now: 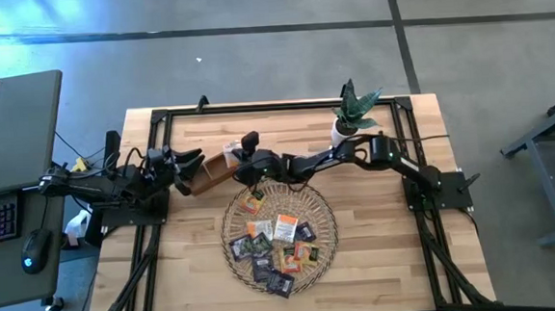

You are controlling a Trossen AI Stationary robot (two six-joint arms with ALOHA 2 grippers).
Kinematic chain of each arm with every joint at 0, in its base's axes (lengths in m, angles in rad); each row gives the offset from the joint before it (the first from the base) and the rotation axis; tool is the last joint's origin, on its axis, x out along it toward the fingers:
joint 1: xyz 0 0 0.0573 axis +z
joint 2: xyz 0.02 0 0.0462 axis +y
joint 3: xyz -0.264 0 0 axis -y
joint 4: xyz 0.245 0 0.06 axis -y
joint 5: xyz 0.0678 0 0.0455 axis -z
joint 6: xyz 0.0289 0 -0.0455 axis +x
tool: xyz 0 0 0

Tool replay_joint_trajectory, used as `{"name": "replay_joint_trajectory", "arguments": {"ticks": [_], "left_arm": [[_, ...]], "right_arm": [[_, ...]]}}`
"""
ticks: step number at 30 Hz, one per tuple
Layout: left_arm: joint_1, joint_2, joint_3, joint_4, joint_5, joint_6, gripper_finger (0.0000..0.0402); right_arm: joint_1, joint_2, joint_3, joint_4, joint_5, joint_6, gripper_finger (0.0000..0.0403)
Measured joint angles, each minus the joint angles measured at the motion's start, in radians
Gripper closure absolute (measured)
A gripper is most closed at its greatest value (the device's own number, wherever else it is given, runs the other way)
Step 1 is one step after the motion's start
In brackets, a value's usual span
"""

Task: Pick & Place Tea
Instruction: Put the right white tea bag into the right compartment of the wooden organizer

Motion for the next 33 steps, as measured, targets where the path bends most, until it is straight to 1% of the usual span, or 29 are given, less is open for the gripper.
{"name": "replay_joint_trajectory", "arguments": {"ticks": [4,9,13,17,20,25,28,33], "left_arm": [[0.000,0.000,0.000,0.000,0.006,0.000,0.0266],[0.000,0.000,0.000,0.000,0.006,0.000,0.0266],[0.000,0.000,0.000,0.000,0.006,0.000,0.0266],[0.000,0.000,0.000,0.000,0.006,0.000,0.0266],[0.000,0.000,0.000,0.000,0.006,0.000,0.0266],[0.000,0.000,0.000,0.000,0.006,0.000,0.0266],[0.000,0.000,0.000,0.000,0.006,0.000,0.0266],[0.000,0.000,0.000,0.000,0.005,0.000,0.0266]], "right_arm": [[-0.001,0.000,0.000,0.001,0.037,-0.030,0.0399],[-0.015,0.001,0.000,0.037,0.034,-0.067,0.0399],[-0.021,0.002,0.000,0.031,-0.007,-0.070,0.0401],[-0.025,0.003,-0.001,-0.008,-0.099,-0.121,0.0399],[-0.027,0.003,-0.001,-0.011,-0.116,-0.118,0.0393],[-0.028,0.003,-0.001,-0.011,-0.089,-0.118,0.0372],[-0.029,0.003,-0.001,-0.012,-0.068,-0.116,0.0352],[-0.021,0.003,-0.001,-0.020,-0.062,-0.138,0.0316]]}}
